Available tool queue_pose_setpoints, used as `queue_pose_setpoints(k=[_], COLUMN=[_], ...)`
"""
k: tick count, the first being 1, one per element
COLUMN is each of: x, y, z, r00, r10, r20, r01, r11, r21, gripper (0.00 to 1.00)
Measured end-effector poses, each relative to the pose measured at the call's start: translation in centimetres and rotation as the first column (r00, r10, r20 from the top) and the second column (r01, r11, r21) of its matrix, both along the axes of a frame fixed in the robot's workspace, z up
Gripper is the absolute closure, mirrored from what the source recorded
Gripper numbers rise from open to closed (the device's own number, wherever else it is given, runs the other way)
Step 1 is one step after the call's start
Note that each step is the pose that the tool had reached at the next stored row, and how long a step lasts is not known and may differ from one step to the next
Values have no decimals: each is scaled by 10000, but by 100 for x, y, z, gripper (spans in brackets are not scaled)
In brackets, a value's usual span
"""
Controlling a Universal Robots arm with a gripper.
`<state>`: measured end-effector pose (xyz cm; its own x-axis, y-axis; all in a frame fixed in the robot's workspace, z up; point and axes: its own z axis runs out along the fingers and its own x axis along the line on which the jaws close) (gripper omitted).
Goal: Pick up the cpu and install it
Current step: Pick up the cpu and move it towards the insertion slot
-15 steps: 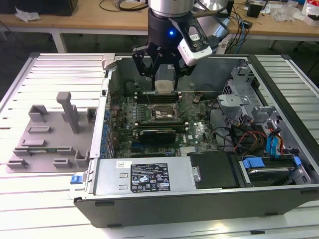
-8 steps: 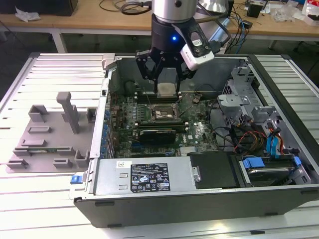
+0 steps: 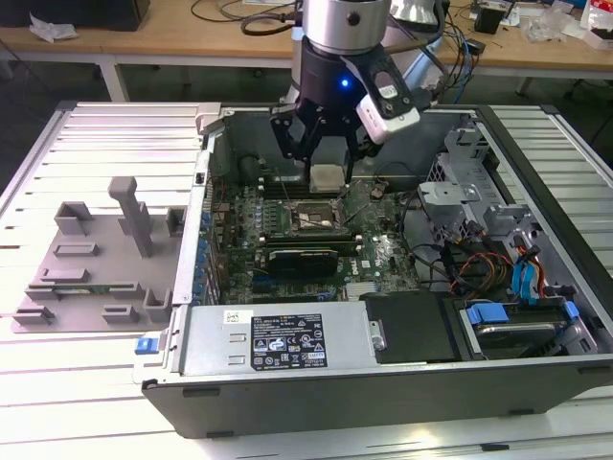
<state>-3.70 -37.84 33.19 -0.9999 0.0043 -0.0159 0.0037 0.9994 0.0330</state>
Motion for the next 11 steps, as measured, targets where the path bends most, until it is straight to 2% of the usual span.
queue_pose_setpoints(k=[4,7,9,11], x=[14,14,14,14], y=[10,67,134,165], z=[-69,-102,-124,-133], r00=[10000,10000,9999,9999], r10=[-21,-67,-107,-130], r20=[-1,0,0,1], r01=[21,67,107,130], r11=[10000,10000,9999,9999], r21=[-2,0,-1,1], gripper=[45,45,45,45])
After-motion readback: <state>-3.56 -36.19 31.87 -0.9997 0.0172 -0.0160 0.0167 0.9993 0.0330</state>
